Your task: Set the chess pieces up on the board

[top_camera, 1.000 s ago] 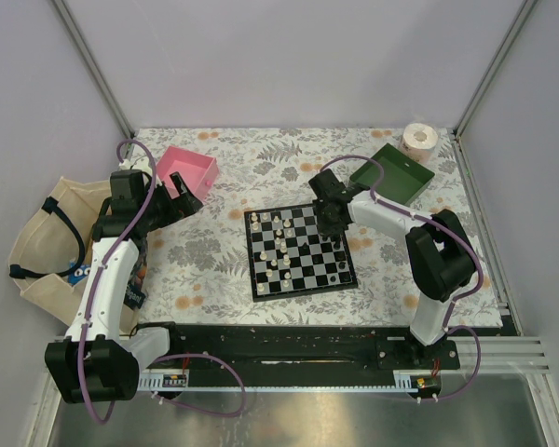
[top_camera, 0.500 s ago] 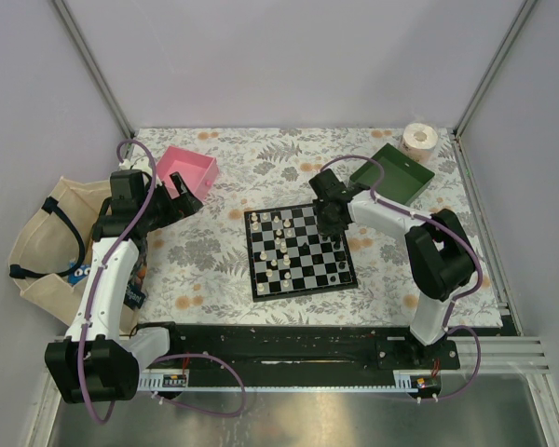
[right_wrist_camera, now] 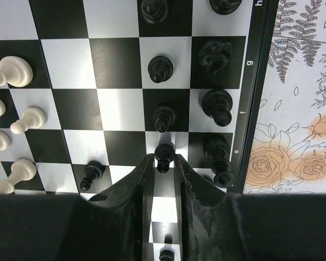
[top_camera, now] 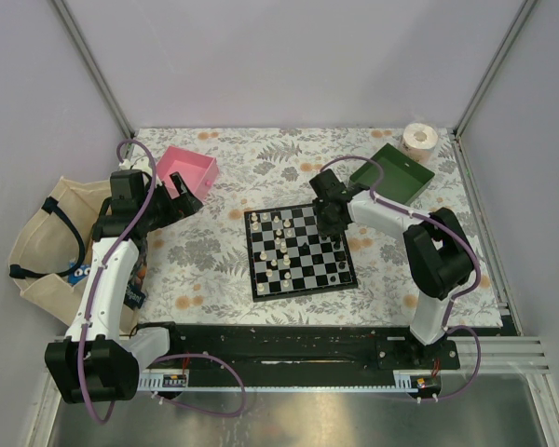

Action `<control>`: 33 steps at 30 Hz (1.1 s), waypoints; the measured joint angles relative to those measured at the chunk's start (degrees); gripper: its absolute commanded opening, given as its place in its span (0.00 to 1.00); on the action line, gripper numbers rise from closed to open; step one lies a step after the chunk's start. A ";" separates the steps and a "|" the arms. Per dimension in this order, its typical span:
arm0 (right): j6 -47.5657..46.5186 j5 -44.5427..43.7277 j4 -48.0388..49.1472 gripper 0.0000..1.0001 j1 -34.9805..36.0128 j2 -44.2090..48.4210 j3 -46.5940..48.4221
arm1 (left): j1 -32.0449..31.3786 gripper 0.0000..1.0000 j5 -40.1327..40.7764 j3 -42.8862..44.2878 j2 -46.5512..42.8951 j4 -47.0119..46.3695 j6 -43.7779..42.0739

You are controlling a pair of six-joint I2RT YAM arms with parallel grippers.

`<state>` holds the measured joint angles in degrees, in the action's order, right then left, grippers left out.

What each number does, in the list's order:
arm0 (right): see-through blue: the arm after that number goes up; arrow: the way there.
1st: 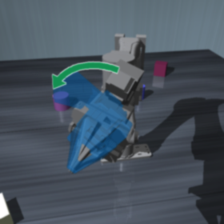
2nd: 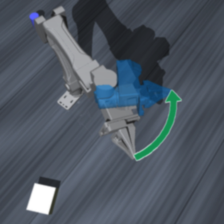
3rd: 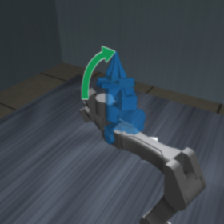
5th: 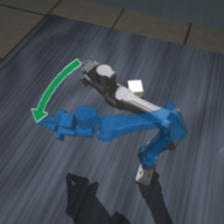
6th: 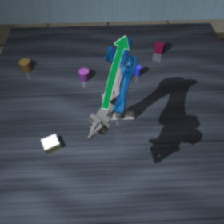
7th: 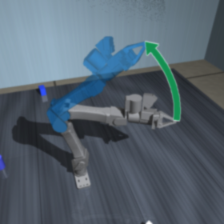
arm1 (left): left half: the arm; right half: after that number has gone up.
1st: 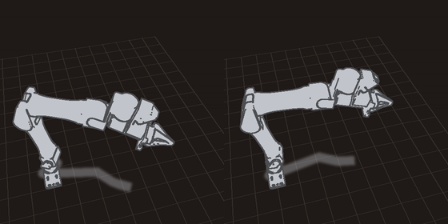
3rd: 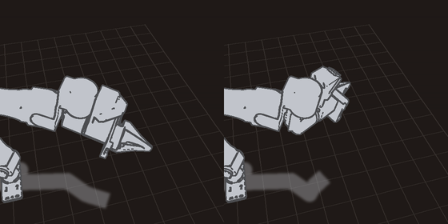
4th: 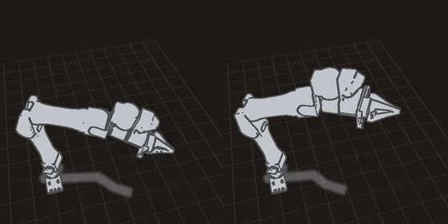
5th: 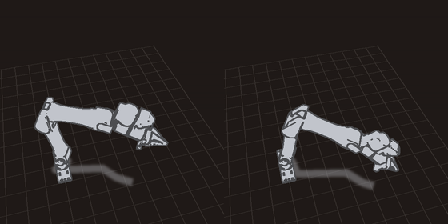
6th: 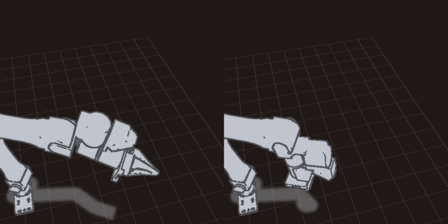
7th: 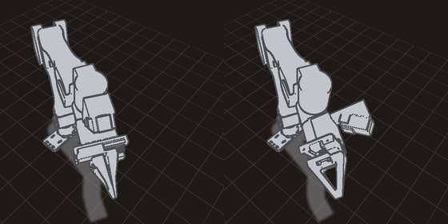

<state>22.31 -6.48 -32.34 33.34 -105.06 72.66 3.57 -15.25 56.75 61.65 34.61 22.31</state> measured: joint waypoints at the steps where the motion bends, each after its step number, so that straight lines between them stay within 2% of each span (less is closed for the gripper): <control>1: -0.02 0.02 0.00 0.31 0.00 0.00 -0.07 | 0.00 0.99 0.00 0.00 0.00 0.00 0.00; 7: -0.11 -0.02 -0.39 0.37 0.00 0.28 -0.17 | 0.00 0.99 0.00 0.00 0.00 0.00 0.00; 14: -0.63 -0.02 -1.51 0.37 0.00 5.03 -0.31 | 0.00 0.99 0.00 0.00 0.00 0.00 0.00; 18: -0.74 0.37 -1.73 0.41 0.33 6.62 -0.31 | 0.00 0.99 -0.02 0.00 0.00 0.00 0.00; 33: 0.17 3.85 -1.75 0.47 7.45 1.64 1.77 | 0.00 0.99 -0.02 0.00 0.00 0.00 0.00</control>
<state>22.48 -2.63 -34.09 40.80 -103.42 74.43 3.57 -15.27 56.75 61.65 34.61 22.31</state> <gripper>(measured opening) 0.469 0.988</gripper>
